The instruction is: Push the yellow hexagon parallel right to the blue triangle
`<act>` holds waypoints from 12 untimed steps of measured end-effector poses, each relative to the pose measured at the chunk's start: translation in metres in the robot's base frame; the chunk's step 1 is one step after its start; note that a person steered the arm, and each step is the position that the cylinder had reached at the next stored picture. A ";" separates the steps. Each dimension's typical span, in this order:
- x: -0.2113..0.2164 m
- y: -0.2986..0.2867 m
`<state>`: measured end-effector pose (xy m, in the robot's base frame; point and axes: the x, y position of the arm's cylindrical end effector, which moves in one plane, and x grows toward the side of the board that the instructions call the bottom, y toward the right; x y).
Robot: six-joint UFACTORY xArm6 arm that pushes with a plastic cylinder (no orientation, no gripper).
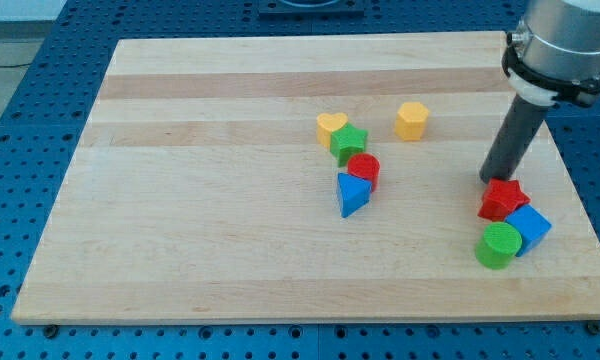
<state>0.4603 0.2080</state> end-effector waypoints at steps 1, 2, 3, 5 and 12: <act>-0.039 0.000; -0.092 -0.017; -0.142 -0.049; -0.123 -0.091; -0.024 -0.071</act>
<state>0.4364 0.1368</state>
